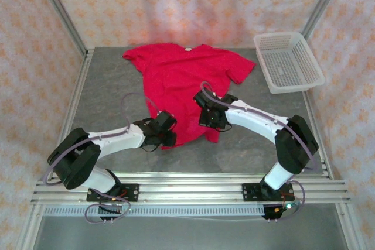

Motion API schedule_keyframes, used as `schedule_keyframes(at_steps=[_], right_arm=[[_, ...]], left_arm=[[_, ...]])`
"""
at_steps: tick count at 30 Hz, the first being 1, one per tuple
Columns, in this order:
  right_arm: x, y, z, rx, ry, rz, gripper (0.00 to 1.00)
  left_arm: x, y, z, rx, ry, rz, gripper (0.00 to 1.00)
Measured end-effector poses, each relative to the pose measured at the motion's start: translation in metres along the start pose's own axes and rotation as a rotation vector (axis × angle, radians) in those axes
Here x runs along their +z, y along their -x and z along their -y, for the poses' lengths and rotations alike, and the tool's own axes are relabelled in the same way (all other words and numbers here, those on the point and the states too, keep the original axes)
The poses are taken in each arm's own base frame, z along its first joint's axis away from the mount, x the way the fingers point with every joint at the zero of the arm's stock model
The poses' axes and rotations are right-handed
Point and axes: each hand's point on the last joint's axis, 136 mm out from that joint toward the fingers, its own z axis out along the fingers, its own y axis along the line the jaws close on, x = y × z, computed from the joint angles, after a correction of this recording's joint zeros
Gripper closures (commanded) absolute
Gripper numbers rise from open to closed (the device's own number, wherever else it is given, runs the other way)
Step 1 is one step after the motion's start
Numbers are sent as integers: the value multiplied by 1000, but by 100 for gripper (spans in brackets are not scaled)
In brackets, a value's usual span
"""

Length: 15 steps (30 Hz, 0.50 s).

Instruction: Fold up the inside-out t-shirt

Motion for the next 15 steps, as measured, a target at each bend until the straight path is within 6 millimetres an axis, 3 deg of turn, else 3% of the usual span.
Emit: schedule_keyframes(at_steps=[6, 11, 15], right_arm=[[0, -1, -1, 0, 5, -6, 100], [0, -1, -1, -8, 4, -6, 100], [1, 0, 3, -20, -11, 2, 100]], left_arm=[[1, 0, 0, -20, 1, 0, 100], [-7, 8, 4, -14, 10, -4, 100], [-32, 32, 13, -8, 7, 41, 100]])
